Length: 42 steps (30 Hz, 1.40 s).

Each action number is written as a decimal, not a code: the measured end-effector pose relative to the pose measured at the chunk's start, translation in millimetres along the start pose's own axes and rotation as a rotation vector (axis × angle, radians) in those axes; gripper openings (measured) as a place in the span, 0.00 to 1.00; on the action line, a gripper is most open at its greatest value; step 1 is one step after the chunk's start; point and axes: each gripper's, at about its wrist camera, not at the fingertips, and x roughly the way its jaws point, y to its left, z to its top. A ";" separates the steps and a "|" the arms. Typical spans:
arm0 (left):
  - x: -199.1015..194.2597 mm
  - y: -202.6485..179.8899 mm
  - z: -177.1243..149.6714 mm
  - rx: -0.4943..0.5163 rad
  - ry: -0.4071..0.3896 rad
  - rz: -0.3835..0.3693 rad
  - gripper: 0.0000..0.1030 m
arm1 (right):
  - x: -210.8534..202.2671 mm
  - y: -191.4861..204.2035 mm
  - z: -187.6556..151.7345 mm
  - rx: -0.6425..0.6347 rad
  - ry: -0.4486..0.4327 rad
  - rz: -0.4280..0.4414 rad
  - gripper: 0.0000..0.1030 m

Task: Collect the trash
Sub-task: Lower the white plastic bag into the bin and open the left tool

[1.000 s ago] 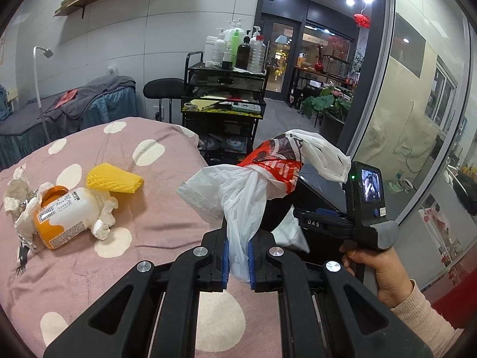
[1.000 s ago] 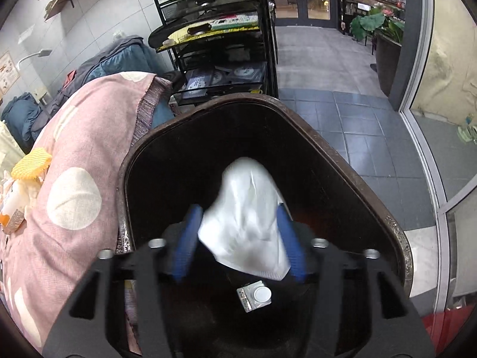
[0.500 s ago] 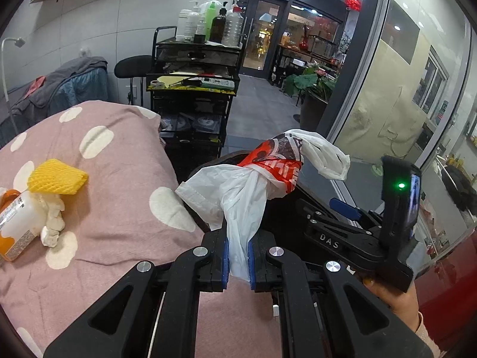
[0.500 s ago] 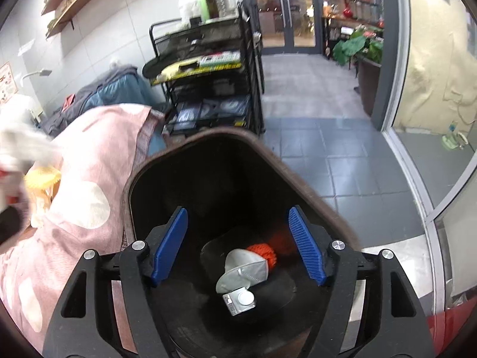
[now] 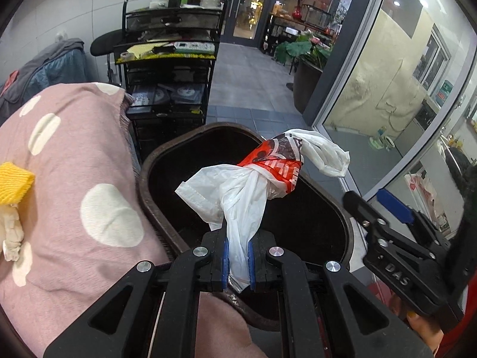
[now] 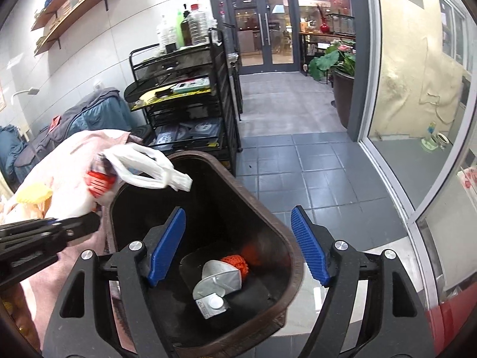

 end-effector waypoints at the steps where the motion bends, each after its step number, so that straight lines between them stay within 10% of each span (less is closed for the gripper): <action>1: 5.5 -1.3 0.6 0.001 0.015 0.001 0.09 | -1.0 -2.4 0.3 0.002 -0.001 -0.007 0.72; 16: 49.2 -17.2 9.7 0.075 0.121 0.082 0.11 | -10.3 -33.5 -2.1 0.061 -0.008 -0.055 0.80; 26: 44.3 -21.6 9.6 0.103 0.069 0.128 0.79 | -16.4 -36.8 0.4 0.081 -0.027 -0.054 0.84; 42: -13.7 -10.8 -1.3 0.095 -0.090 0.179 0.91 | -27.0 -27.0 7.7 0.101 -0.059 -0.012 0.88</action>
